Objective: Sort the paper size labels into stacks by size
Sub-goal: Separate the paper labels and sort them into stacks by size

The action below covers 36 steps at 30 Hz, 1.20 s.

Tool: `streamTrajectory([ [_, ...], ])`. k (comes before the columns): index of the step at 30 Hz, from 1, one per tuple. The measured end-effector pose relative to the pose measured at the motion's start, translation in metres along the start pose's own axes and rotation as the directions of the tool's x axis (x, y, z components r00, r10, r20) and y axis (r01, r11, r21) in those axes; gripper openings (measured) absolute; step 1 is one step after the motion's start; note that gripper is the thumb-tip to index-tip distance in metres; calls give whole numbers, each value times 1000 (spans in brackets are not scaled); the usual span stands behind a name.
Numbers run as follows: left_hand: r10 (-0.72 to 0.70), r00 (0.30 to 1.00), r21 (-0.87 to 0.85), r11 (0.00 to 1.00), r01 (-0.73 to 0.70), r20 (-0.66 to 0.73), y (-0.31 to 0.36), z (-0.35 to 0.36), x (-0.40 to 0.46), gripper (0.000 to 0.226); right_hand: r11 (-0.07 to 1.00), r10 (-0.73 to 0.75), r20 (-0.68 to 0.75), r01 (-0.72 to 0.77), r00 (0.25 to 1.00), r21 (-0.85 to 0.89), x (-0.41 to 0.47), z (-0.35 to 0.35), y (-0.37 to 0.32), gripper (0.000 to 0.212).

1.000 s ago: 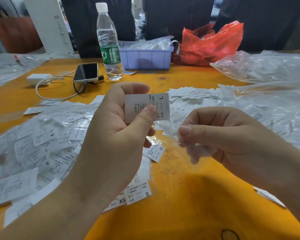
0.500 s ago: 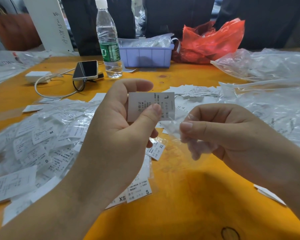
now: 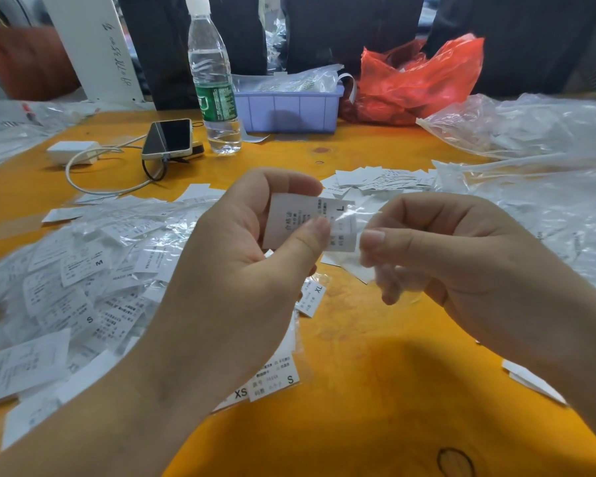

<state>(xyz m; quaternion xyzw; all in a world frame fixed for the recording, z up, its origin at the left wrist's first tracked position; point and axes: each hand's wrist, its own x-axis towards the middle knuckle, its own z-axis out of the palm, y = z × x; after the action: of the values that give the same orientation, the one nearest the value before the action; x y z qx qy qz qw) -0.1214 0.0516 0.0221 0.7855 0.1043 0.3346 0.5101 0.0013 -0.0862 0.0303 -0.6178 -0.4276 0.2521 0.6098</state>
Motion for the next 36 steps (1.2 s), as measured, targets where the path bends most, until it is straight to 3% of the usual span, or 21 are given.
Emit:
streamTrajectory([
  [6, -8, 999, -29, 1000, 8, 33, -1, -1, -1, 14, 1000, 9, -46, -8, 999, 25, 1, -2, 1, 12],
  [25, 6, 998, 12, 1000, -7, 63, 0, 3, -2, 20, 1000, 23, 6, -23, 1000, 5, 0, 0, 3, 18],
  [36, -33, 996, 1, 999, 33, -82, 2, -3, 2, 17, 999, 38, -47, -38, 998, -12, 2, -3, 0, 16],
])
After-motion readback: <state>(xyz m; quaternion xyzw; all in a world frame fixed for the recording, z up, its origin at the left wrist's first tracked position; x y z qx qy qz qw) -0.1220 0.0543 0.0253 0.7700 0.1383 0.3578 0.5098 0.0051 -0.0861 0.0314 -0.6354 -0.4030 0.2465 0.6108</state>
